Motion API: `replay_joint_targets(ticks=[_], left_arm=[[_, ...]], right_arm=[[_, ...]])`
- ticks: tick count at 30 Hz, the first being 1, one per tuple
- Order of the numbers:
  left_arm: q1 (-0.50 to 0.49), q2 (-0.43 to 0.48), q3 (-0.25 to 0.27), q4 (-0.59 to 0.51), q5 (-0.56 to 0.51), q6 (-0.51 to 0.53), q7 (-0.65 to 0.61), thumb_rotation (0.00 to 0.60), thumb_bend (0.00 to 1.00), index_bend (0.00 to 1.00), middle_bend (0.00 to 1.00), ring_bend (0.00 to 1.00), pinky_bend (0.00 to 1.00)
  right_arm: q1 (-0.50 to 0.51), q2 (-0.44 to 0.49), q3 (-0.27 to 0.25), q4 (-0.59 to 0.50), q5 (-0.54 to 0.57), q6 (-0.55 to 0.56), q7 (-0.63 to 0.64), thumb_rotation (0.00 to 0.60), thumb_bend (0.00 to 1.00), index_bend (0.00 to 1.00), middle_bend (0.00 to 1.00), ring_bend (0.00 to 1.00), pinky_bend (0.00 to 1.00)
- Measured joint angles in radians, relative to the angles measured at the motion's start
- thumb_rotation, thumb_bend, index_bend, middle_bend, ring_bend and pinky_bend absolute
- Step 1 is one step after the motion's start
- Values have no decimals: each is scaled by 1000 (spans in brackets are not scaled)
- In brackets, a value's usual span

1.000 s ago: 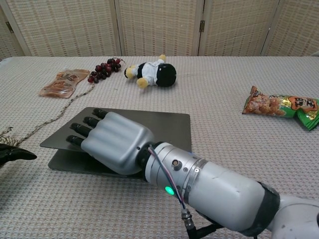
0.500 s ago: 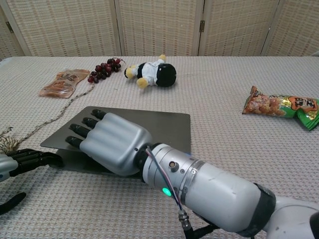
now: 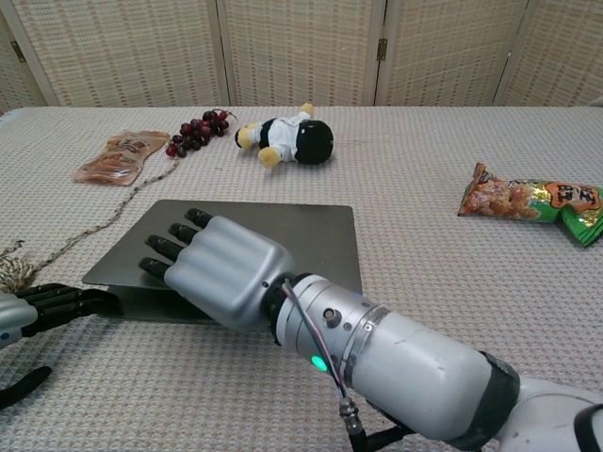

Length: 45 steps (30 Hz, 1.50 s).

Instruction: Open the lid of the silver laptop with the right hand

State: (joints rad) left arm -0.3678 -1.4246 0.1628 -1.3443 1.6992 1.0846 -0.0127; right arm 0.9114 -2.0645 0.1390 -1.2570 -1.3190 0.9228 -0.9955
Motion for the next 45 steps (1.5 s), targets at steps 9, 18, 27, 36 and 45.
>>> replay_joint_targets(ticks=[9, 18, 27, 36, 45], left_arm=[[-6, -2, 3, 0, -10, 0, 2, 600, 645, 89, 82, 46, 0], [-9, -5, 7, -2, -16, 3, 1, 600, 644, 89, 82, 46, 0], [-10, -4, 13, 1, -13, 14, -2, 600, 644, 89, 82, 44, 0], [-11, -1, 16, -2, -12, 20, 3, 600, 644, 89, 82, 44, 0], [-10, 2, 21, -8, -11, 25, 12, 600, 644, 90, 82, 43, 0]], right_arm=[[-4, 3, 4, 20, 24, 3, -7, 600, 702, 0, 0, 0, 0], [-8, 22, -1, 26, 33, 9, -17, 600, 703, 0, 0, 0, 0], [-13, 88, 22, -42, 35, 41, -30, 600, 702, 0, 0, 0, 0], [3, 168, 87, -131, 85, 54, -56, 600, 703, 0, 0, 0, 0], [49, 209, 160, -152, 165, 53, -87, 600, 703, 0, 0, 0, 0]])
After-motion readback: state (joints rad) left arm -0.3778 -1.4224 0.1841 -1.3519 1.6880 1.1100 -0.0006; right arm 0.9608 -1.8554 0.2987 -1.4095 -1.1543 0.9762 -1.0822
